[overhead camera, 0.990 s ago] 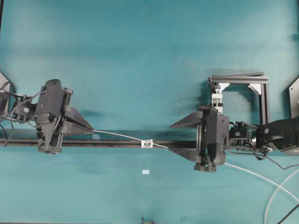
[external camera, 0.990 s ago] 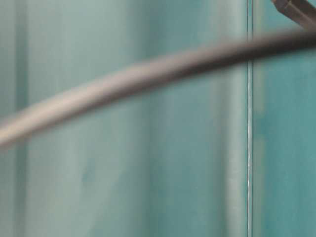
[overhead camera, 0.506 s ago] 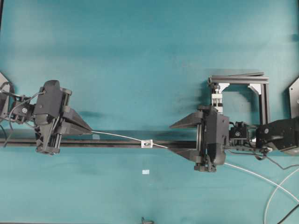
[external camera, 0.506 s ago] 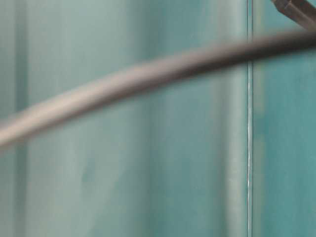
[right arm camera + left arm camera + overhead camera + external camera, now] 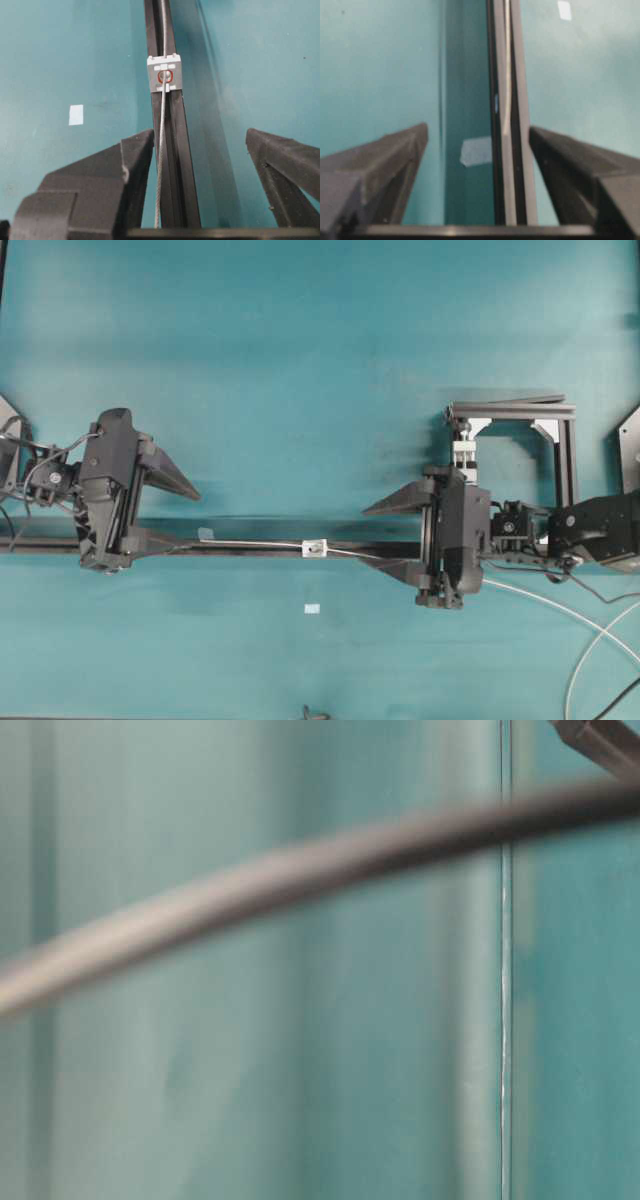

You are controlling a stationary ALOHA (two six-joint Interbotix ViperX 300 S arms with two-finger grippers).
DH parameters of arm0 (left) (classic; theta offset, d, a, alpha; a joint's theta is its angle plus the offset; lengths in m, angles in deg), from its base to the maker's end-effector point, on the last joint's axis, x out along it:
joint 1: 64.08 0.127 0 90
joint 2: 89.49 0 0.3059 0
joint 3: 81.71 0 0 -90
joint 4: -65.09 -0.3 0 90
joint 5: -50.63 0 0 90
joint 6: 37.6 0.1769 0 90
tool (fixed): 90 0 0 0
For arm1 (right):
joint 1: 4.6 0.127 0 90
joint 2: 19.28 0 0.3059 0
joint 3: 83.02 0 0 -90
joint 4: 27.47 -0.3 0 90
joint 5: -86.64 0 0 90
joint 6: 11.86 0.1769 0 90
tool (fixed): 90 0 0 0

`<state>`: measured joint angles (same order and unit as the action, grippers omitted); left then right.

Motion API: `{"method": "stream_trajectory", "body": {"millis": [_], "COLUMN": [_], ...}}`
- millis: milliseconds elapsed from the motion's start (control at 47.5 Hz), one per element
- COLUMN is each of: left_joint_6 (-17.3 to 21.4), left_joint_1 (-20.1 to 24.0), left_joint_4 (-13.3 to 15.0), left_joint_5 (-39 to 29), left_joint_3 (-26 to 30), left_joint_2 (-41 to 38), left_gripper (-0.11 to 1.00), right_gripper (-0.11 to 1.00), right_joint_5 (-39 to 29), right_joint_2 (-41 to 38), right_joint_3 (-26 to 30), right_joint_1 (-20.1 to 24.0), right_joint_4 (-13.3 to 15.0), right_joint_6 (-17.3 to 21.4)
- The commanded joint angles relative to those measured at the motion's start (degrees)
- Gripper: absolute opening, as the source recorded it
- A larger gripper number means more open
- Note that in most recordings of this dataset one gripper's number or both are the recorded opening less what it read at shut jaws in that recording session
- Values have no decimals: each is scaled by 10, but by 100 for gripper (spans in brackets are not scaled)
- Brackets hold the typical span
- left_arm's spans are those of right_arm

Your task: Insert the wire through the hole in the metal fitting marked with a red label.

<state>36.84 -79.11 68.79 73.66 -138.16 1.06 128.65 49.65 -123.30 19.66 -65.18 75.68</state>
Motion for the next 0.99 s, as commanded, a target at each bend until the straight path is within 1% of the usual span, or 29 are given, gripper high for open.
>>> {"method": "stream_trajectory", "body": {"millis": [0,63,105,232,464,653,780,969], "left_joint_6": [3,4,4,9,31,40,54,75], "left_joint_1": [1,4,8,18,40,52,65,79], "left_joint_4": [-2,-2,-2,-2,-3,-4,-5,-5], "left_joint_5": [2,3,4,5,10,13,13,15], "left_joint_3": [4,5,6,7,7,4,4,10], "left_joint_2": [9,8,9,11,24,38,44,45], "left_gripper": [60,79,86,86,86,86,86,86], "right_gripper": [83,83,83,83,83,83,83,83], "right_joint_5": [4,4,4,7,18,20,20,21], "right_joint_2": [18,23,28,47,82,92,93,95], "right_joint_3": [5,3,0,-14,-45,-58,-63,-63], "right_joint_1": [0,0,0,0,-6,-14,-22,-28], "right_joint_4": [1,1,1,1,1,1,1,1], "right_joint_6": [1,0,-2,-4,-5,-6,-7,-29]}}
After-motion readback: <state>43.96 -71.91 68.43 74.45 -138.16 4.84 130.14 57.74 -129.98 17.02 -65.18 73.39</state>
